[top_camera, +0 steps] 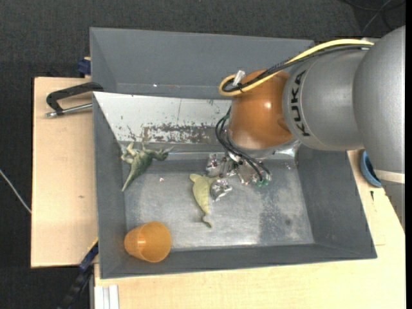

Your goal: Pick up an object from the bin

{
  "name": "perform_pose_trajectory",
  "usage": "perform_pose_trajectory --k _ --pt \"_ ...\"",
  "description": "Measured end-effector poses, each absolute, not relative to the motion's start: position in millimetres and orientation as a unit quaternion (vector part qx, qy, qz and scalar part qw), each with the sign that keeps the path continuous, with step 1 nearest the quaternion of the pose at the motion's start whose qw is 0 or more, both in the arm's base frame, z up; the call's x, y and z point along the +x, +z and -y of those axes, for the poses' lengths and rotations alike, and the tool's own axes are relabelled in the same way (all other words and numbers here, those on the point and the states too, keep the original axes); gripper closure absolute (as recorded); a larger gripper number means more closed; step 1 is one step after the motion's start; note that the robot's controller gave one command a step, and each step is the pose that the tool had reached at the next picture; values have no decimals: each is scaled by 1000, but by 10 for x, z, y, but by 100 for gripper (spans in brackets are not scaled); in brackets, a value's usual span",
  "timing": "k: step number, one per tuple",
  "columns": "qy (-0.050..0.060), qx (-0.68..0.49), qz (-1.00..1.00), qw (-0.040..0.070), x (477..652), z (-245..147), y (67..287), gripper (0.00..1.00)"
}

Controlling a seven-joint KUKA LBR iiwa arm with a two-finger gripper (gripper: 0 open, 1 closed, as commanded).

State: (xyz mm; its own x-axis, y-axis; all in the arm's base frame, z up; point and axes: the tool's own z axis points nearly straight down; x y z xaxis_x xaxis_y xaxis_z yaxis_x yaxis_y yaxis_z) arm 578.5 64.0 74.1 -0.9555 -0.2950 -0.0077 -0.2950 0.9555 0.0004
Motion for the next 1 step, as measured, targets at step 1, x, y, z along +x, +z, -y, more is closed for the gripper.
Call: perform_pose_trajectory --k 1 --pt "0 -242 -970 8 5849 -592 2143 100"
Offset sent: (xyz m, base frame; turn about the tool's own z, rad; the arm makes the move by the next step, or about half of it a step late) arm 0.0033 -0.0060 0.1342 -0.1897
